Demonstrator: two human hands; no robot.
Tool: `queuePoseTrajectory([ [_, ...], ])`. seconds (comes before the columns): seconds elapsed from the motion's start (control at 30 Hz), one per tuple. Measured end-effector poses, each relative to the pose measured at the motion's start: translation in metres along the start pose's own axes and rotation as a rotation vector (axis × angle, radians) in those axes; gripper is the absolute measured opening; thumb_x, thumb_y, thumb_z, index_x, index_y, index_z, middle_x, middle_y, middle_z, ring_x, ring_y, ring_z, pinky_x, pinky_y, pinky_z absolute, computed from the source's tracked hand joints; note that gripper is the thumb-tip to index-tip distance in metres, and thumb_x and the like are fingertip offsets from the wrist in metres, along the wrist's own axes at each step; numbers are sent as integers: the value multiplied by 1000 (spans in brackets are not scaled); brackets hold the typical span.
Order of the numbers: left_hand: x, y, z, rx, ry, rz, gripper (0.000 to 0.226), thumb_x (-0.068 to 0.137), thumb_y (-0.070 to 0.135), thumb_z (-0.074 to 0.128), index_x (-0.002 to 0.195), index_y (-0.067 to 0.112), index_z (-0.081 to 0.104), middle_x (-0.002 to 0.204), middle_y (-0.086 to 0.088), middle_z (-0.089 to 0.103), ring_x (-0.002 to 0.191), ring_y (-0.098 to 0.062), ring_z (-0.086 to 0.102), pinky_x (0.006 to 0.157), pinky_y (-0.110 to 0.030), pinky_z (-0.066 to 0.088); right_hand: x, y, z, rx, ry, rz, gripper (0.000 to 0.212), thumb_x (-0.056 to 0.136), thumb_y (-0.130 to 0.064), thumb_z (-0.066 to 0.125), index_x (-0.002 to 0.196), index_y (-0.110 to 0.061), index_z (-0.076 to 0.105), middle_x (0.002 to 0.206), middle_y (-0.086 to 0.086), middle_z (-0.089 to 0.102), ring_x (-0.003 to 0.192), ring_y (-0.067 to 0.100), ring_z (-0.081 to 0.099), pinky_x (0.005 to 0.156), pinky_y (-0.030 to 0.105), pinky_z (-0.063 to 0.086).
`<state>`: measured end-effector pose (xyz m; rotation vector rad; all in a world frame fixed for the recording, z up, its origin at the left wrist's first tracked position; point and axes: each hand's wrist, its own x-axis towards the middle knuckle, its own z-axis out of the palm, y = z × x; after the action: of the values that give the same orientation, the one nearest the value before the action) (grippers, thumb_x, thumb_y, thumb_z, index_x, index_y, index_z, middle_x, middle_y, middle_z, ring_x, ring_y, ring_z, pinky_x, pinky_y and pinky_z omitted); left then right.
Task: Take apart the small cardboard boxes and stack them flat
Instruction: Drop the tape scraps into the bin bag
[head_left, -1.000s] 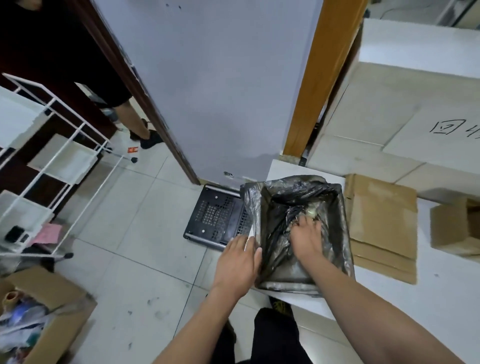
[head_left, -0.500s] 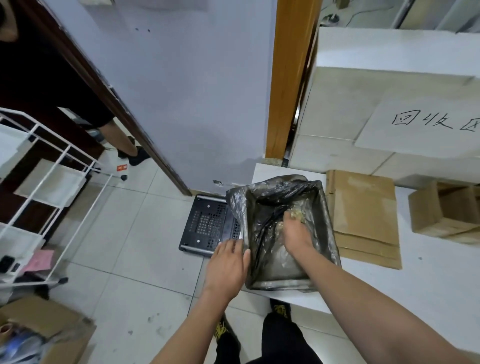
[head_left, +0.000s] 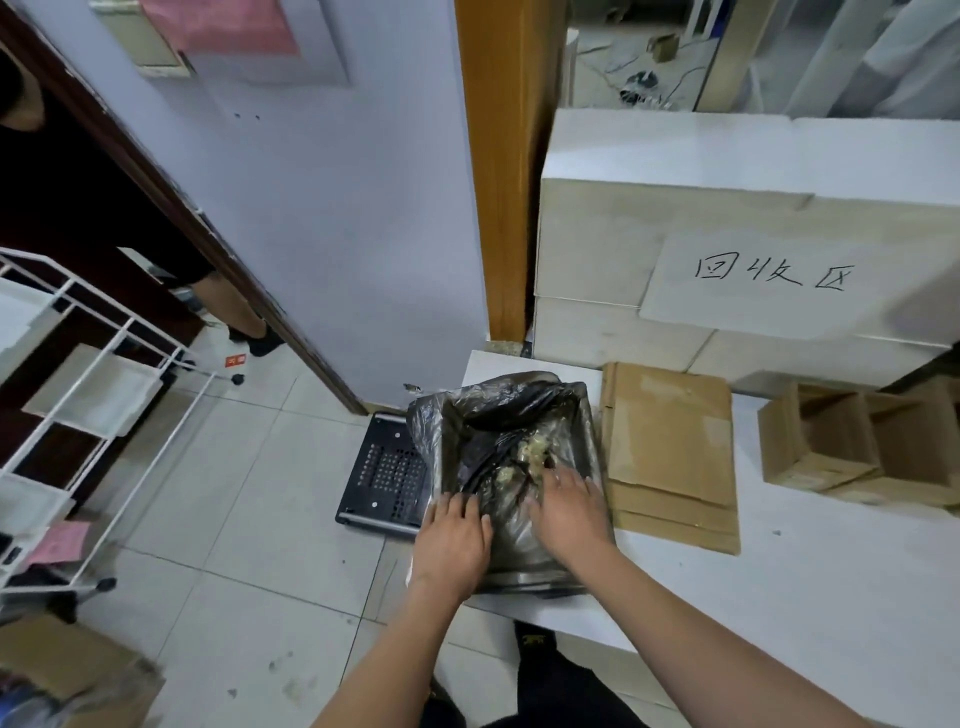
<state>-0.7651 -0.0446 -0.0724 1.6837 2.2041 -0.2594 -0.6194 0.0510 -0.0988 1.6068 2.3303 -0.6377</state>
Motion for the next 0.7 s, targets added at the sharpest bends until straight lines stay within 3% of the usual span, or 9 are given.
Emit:
queuePoseTrajectory([
  [0.13, 2, 36, -4, 9, -14, 83, 51, 107, 39, 22, 147, 13, 39, 150, -8, 44, 141, -24, 35, 120, -39, 22, -33, 32, -12, -29, 25, -12, 65, 102, -48, 33, 156, -13, 23, 158, 10, 33, 144, 26, 33, 120, 41, 22],
  [0.3, 3, 78, -11, 19, 0, 236, 52, 107, 37, 20, 146, 11, 43, 150, -9, 44, 143, -23, 33, 122, -40, 19, -68, 65, -35, -21, 60, 90, 55, 103, -47, 33, 146, -13, 40, 146, 10, 48, 132, 27, 45, 113, 38, 32],
  [0.5, -16, 131, -16, 42, 34, 355, 49, 106, 35, 21, 133, 10, 53, 137, -11, 54, 131, -28, 44, 116, -40, 26, -123, 97, -54, -25, 87, 247, 57, 103, -48, 34, 146, -10, 39, 144, 11, 49, 130, 29, 47, 106, 35, 37],
  [0.7, -52, 178, -9, -34, 8, 429, 52, 107, 38, 22, 141, 5, 45, 141, -14, 50, 134, -30, 41, 113, -40, 30, -183, 134, -56, -25, 96, 385, 54, 104, -47, 32, 140, -9, 46, 139, 9, 53, 128, 26, 50, 106, 34, 38],
])
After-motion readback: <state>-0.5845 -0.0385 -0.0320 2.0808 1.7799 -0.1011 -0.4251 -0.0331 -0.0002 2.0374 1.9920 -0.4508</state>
